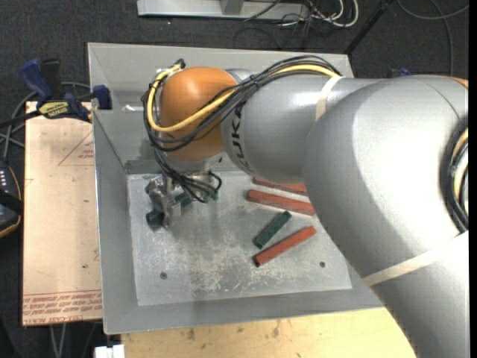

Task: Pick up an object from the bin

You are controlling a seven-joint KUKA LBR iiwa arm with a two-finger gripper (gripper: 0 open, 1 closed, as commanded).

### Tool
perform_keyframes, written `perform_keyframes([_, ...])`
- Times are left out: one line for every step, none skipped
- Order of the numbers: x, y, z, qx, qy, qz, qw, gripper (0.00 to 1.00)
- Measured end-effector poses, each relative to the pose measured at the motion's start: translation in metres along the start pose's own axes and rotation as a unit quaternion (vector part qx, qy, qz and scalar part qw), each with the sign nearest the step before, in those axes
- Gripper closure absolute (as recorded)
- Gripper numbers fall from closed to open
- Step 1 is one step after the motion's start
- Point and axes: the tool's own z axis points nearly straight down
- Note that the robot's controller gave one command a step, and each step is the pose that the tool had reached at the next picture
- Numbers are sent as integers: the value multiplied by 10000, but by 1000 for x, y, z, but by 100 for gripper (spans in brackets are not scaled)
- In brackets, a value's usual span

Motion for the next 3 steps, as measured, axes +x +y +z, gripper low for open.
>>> perform_keyframes([-3, 0, -54, 7, -34, 6, 10000, 100])
perform_keyframes([-3, 0, -55, 2, -6, 17, 10000, 100])
perform_keyframes([-5, 0, -85, 6, -19, 27, 10000, 100])
